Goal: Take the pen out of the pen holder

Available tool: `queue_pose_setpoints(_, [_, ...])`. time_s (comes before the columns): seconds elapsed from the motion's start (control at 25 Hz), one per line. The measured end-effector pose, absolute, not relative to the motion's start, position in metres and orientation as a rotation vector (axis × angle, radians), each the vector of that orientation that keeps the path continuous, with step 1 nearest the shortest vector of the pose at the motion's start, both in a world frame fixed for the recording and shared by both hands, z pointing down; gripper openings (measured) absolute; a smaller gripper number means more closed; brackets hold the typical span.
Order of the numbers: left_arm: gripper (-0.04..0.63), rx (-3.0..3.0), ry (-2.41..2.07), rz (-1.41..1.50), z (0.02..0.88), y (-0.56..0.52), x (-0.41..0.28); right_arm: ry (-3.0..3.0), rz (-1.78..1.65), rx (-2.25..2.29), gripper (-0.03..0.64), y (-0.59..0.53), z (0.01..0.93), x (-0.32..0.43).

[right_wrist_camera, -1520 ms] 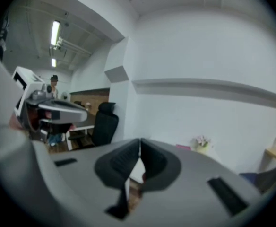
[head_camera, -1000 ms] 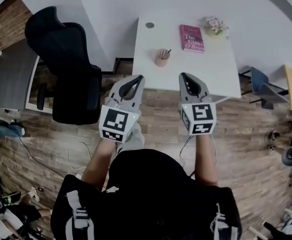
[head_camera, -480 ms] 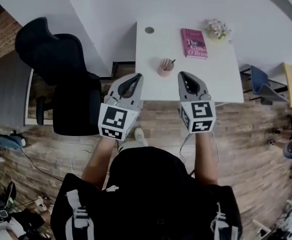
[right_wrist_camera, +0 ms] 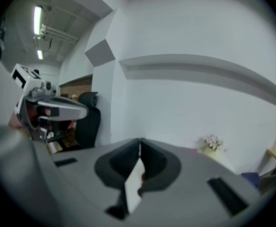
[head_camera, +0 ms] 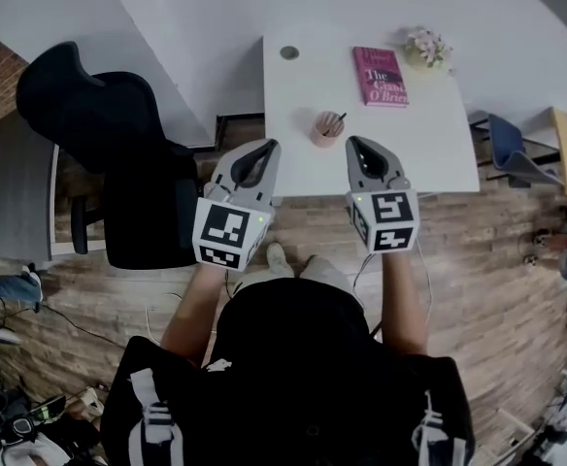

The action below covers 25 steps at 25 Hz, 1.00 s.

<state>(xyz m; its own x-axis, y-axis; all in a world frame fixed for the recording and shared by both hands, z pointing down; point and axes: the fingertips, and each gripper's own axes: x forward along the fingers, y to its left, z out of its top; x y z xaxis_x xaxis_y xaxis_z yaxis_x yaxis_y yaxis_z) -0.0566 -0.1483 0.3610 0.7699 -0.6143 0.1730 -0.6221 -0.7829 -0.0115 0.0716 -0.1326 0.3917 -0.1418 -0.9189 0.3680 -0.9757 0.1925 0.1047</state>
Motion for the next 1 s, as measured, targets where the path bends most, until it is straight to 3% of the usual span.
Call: queue_pose_setpoints(1.0, [0.015, 2.811, -1.009, 0.405, 0.414, -0.201, 0.019, -2.129, 0.508, 1.529, 0.035, -0.196, 0.487, 0.124])
